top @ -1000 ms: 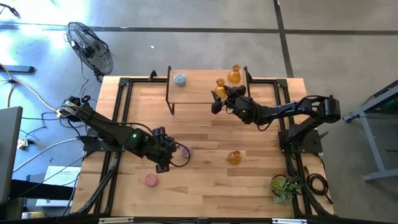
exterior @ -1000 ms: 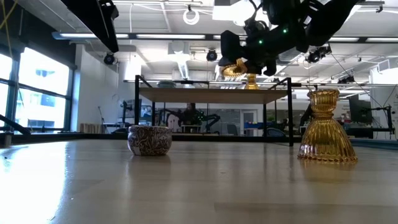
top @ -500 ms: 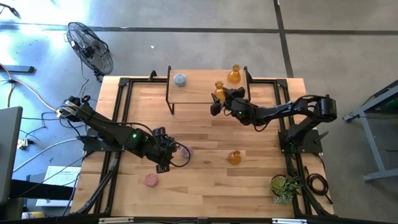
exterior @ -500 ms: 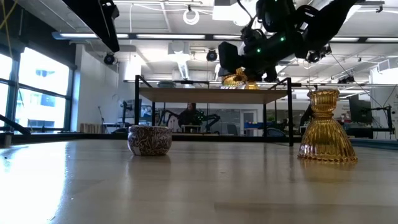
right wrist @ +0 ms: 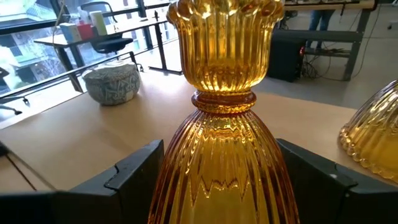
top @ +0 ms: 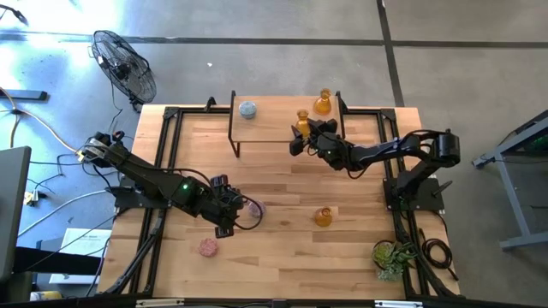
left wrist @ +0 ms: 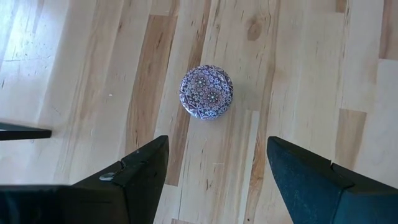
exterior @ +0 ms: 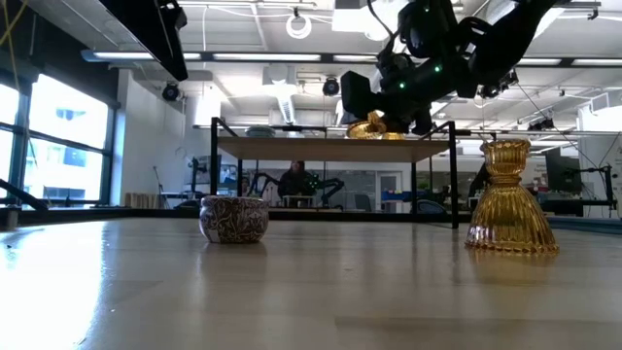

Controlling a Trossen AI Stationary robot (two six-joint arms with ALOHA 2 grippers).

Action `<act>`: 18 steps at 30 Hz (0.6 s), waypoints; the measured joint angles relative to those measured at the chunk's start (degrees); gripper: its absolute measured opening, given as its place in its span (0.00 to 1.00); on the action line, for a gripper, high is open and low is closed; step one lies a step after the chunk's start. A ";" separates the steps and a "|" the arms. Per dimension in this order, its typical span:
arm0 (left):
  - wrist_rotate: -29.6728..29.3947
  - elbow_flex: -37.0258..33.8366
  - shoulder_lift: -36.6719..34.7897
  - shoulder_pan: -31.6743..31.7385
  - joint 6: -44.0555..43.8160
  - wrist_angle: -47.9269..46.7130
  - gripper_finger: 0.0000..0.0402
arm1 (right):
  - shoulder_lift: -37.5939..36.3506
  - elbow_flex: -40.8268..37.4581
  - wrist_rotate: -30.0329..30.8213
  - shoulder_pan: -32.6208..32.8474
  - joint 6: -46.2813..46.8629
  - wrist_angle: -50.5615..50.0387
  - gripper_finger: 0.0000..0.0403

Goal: Pick & Place candle stick holders
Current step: Put the left orange candle holder on the shelf

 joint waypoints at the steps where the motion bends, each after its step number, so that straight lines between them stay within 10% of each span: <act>1: 0.00 0.00 0.00 -0.01 0.02 0.00 0.67 | 0.00 0.00 -0.39 -0.12 0.32 -0.26 0.69; 18: 0.02 0.00 0.00 0.00 0.16 0.00 0.67 | 0.00 0.00 -0.91 -0.51 0.45 -2.32 0.73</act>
